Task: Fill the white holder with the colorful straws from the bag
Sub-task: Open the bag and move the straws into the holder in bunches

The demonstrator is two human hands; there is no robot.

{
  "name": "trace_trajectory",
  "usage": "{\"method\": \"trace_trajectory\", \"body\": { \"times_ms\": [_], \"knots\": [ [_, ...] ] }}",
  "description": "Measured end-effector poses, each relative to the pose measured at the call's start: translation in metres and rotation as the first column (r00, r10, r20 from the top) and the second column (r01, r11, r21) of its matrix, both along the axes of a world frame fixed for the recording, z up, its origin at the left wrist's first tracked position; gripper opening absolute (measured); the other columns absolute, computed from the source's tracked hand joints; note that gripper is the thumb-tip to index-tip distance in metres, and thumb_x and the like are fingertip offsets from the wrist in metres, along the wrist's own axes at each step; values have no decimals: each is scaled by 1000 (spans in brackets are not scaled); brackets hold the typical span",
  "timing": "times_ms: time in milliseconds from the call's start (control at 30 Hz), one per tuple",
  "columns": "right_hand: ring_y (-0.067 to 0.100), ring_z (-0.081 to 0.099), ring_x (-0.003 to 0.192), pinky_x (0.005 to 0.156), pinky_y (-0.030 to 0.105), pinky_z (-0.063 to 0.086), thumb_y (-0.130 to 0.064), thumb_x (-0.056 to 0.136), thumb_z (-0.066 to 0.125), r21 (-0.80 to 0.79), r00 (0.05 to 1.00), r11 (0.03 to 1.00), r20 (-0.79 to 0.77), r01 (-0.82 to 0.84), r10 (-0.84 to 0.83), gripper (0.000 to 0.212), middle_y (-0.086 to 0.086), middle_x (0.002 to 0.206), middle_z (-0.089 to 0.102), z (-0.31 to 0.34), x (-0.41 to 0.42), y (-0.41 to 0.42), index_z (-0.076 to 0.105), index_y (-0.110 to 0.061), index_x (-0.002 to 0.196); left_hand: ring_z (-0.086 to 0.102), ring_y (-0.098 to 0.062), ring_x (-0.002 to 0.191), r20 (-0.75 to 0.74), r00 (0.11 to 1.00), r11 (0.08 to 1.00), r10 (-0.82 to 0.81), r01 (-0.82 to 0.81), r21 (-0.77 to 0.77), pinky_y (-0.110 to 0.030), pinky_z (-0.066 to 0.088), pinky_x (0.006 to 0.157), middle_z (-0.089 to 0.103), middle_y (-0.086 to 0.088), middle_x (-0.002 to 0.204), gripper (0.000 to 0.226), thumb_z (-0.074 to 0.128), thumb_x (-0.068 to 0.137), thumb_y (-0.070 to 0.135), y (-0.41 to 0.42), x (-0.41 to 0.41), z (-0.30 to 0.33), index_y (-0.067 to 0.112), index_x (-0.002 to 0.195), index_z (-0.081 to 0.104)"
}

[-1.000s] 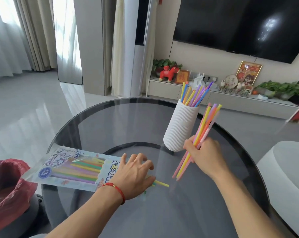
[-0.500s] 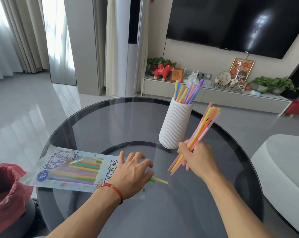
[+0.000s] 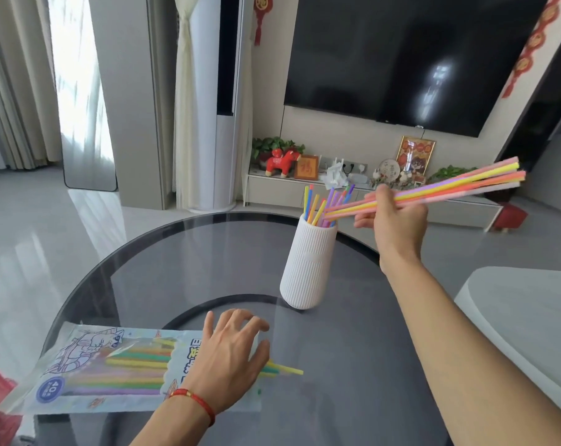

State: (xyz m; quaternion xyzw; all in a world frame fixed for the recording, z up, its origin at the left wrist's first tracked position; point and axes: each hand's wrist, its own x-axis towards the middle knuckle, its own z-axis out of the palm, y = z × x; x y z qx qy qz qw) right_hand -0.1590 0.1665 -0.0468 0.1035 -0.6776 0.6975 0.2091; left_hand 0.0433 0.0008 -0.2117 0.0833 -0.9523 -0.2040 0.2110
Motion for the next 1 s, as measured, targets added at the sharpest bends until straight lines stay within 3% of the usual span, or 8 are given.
{"method": "trace_trajectory", "body": {
  "times_ms": [267,400,467,567,733,800,900,1000],
  "knots": [
    [11,66,41,61,30,63,-28,96,63,498,987,861,-159,103,-26,41,6,50,68,13,-13,-28,70,-7,60,46,-14,119,23,999,999,26,-27,24,-57,29,109,55,13,118,25,49,91,48,-4,-1,7,36,110,60],
    [28,65,67,62,36,54,-34,93,71,662,997,749,-72,35,16,34,6,67,66,24,-19,-35,65,-13,67,44,-14,121,44,999,999,28,-30,35,-56,28,111,53,14,121,27,45,91,51,-5,-1,7,38,112,58],
    [28,66,81,70,33,50,-46,90,74,723,999,690,-25,-9,39,30,4,84,70,31,-18,-38,68,-18,81,42,-14,124,62,998,999,33,-35,36,-56,26,113,51,15,124,28,44,92,52,-6,0,8,40,115,55],
    [26,64,94,73,33,45,-54,86,75,708,999,707,-39,5,32,44,4,103,68,43,-16,-39,65,-16,107,37,-12,128,87,996,998,38,-42,45,-55,19,118,47,17,127,30,41,93,53,-7,-2,10,42,119,52],
    [30,59,111,82,32,43,-38,92,74,664,975,734,-222,146,8,62,16,129,54,47,-16,-38,45,-11,140,33,-11,131,112,993,998,31,-36,48,-55,15,120,45,17,131,32,38,95,53,-6,-1,13,42,122,50],
    [30,53,130,96,34,45,-34,99,65,687,959,710,-279,157,58,63,17,146,47,45,-15,-39,38,-12,152,34,-12,131,120,992,998,35,-40,42,-55,16,120,45,16,132,33,39,94,54,-5,-1,14,42,123,50],
    [24,31,155,123,46,30,-44,107,45,810,962,582,-94,-77,258,64,8,171,28,35,-14,-42,28,-18,164,33,-13,132,146,989,998,40,-46,37,-55,16,120,44,15,135,32,39,94,56,-5,-2,14,43,122,49],
    [22,29,156,125,51,29,-42,104,42,887,944,441,-15,-140,331,62,6,170,32,23,-13,-41,33,-18,161,34,-13,131,139,990,998,39,-46,45,-55,18,119,45,15,134,31,40,94,55,-6,-2,13,42,120,50]
  ]
}}
